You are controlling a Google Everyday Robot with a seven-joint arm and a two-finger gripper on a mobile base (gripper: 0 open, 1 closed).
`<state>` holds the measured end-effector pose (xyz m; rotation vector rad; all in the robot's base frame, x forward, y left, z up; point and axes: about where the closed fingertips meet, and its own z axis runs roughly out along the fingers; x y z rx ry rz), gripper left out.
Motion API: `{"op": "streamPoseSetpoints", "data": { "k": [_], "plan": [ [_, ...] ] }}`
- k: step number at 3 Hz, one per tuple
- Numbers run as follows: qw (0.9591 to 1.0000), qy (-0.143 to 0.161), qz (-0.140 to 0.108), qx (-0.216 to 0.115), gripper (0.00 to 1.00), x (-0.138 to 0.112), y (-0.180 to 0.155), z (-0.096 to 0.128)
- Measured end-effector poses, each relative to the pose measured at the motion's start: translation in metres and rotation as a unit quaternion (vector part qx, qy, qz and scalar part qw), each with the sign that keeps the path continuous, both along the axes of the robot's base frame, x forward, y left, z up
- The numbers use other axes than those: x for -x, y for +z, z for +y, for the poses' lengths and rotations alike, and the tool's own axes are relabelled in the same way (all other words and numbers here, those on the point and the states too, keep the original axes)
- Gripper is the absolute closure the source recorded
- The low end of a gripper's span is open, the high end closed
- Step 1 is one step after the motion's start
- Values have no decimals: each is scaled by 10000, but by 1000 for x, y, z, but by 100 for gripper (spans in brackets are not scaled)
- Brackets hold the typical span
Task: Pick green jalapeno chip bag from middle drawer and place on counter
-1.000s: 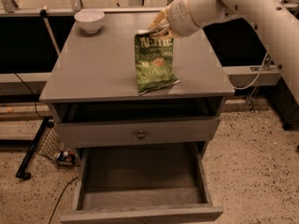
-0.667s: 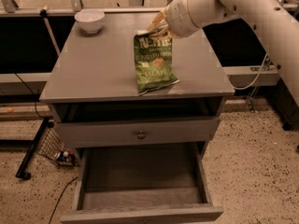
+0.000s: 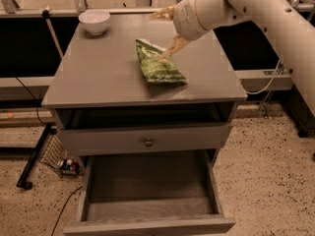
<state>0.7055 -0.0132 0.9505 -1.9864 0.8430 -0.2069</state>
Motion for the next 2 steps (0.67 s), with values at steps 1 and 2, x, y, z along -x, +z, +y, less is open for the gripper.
{"op": "streamPoseSetpoints", "data": {
  "k": [1, 2],
  "plan": [
    [10000, 12, 8, 0, 0, 0, -1, 1],
    [9997, -105, -29, 195, 0, 2, 4, -11]
  ]
}}
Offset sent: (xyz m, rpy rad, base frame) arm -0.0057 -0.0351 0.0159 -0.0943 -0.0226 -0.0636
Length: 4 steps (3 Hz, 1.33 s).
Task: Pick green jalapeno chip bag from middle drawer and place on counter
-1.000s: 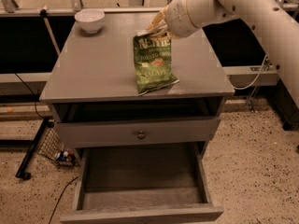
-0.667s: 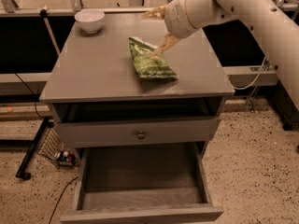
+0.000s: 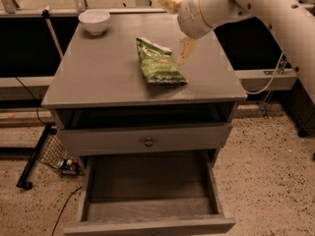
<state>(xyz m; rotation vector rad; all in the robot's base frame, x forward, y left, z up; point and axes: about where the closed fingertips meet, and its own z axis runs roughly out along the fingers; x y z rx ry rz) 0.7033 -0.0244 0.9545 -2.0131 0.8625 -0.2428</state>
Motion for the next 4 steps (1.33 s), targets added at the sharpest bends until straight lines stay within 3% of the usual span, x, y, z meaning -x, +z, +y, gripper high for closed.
{"op": "streamPoseSetpoints", "data": {
  "k": [1, 2, 3, 4],
  "plan": [
    [9983, -541, -124, 151, 0, 5, 15, -38],
    [9906, -1351, -203, 124, 0, 7, 28, -85],
    [9771, -2111, -257, 120, 0, 13, 39, -137],
    [9571, -2874, -362, 4, 0, 24, 49, -195]
  ]
}}
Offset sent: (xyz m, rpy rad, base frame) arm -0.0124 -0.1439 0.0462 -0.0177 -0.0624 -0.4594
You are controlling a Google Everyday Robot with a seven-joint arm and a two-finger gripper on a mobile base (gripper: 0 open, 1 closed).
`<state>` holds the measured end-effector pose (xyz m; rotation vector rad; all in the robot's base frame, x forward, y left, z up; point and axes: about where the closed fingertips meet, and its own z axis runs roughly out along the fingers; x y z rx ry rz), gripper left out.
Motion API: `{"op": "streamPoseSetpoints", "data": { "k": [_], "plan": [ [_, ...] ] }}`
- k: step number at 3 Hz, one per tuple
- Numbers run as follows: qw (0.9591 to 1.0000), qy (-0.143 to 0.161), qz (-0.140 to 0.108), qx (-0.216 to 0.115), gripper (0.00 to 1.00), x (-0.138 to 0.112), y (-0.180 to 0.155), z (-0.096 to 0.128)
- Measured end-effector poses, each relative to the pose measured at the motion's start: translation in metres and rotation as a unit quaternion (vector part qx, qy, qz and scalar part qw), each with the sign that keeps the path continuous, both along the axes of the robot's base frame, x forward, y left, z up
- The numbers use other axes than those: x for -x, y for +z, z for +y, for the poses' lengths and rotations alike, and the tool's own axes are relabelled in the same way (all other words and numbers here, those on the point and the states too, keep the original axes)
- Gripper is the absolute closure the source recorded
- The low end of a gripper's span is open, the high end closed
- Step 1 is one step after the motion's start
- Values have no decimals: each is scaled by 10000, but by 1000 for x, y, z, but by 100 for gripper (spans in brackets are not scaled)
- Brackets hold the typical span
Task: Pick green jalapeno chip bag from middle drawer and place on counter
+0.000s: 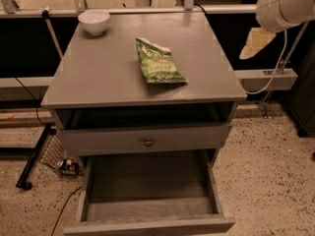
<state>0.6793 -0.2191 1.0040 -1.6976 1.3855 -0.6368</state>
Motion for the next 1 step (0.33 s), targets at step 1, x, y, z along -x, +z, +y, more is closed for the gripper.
{"op": "streamPoseSetpoints", "data": {
  "k": [1],
  "plan": [
    [10000, 17, 13, -51, 0, -2, -1, 4]
  ]
}}
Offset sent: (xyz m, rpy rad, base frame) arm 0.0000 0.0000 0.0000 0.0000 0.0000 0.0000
